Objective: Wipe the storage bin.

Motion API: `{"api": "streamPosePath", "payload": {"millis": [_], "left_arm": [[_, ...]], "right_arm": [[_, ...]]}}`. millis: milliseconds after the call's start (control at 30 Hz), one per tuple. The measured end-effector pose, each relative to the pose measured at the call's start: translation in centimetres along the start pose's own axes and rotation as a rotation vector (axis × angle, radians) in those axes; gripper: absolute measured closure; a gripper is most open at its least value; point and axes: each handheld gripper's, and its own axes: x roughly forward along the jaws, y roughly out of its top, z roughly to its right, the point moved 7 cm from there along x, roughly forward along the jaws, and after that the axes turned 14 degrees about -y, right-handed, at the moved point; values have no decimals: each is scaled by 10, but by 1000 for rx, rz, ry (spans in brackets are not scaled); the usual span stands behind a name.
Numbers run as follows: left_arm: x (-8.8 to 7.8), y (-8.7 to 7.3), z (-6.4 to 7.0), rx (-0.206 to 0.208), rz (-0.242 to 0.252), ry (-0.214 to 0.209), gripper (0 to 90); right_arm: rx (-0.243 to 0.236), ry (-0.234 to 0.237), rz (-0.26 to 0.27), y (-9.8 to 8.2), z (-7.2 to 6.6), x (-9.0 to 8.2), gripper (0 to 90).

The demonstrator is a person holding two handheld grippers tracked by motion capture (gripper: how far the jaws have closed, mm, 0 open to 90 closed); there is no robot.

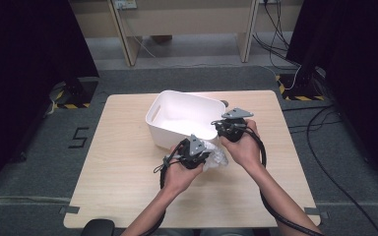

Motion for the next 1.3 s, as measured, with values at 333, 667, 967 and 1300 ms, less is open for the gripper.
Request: {"api": "streamPosePath", "payload": {"millis": [333,667,967,1300], "left_arm": [[1,7,4,9,12,-8,767],[4,9,7,20,23,-11,766],[15,-2,7,29,-11,-1,767],[30,-19,5,20,-48,-11,767]], "right_arm": [[2,0,0,0,0,0,728],[4,1,0,0,0,0,727],[6,0,0,0,0,0,728],[8,2,1,0,0,0,727]]}}
